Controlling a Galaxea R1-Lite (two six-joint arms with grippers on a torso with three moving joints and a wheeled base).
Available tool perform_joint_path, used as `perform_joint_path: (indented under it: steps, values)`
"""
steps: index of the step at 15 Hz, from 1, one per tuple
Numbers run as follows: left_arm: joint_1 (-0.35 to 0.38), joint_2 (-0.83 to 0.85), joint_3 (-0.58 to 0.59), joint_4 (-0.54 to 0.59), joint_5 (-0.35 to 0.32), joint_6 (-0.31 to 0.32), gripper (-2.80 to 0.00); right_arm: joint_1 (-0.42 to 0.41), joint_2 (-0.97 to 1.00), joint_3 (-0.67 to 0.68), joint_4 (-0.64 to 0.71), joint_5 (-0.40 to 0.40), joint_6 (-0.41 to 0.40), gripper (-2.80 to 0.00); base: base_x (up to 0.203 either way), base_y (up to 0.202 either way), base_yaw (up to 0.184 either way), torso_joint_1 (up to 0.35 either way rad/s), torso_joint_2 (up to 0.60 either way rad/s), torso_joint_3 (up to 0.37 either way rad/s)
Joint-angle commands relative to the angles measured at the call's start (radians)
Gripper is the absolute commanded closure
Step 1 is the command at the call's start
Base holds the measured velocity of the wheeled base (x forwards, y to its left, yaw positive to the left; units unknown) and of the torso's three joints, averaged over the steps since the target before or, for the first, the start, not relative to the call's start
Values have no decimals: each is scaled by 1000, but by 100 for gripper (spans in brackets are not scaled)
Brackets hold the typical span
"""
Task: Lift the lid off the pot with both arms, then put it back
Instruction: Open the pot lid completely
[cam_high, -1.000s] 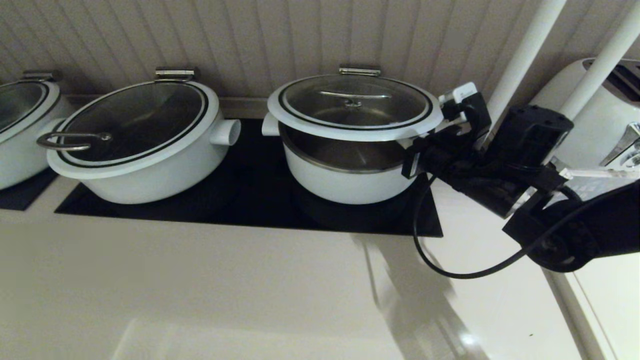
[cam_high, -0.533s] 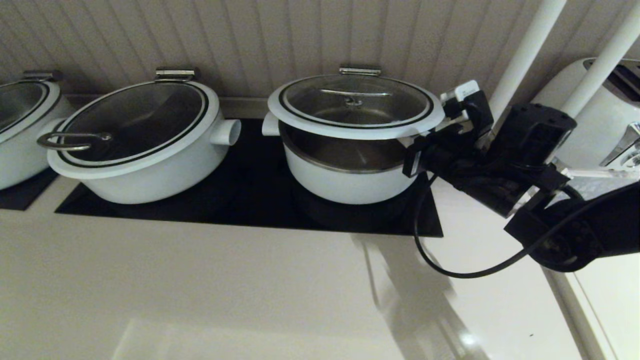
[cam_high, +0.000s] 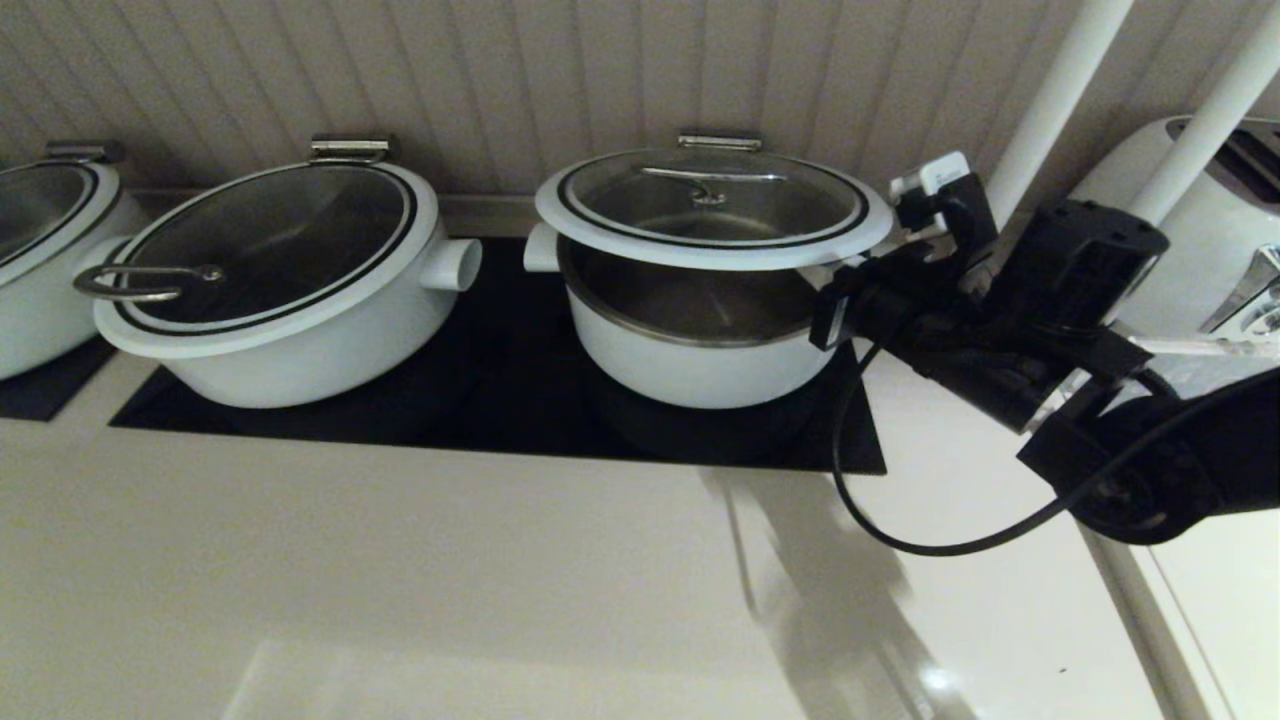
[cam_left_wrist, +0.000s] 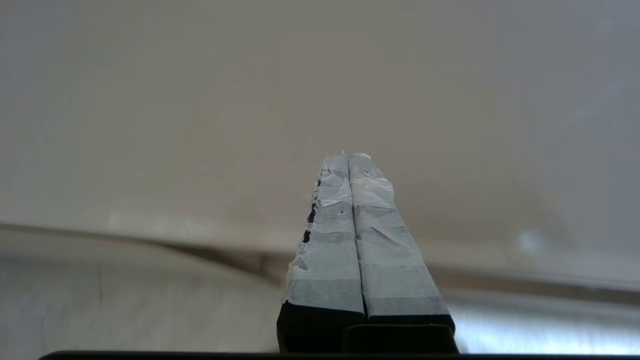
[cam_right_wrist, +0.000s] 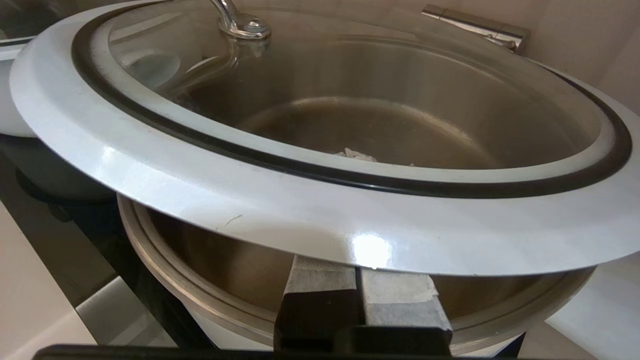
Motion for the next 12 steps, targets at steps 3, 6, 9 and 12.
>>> perform_joint_path:
  steps: [3,6,9,12]
  values:
    - [1,-206,0,-1,1,-2,0,0,-4,0,-5,1,-1,0,0,0,0,0,0,0]
    - [1,-206,0,-1,1,-2,0,0,-9,0,-5,-1,-1,0,0,0,0,0,0,0]
    - [1,-206,0,-1,1,-2,0,0,-12,-2,-10,-2,-1,0,0,0,0,0,0,0]
    - [1,-207,0,-1,1,-2,0,-1,-13,-2,-28,-2,-1,0,0,0,0,0,0,0]
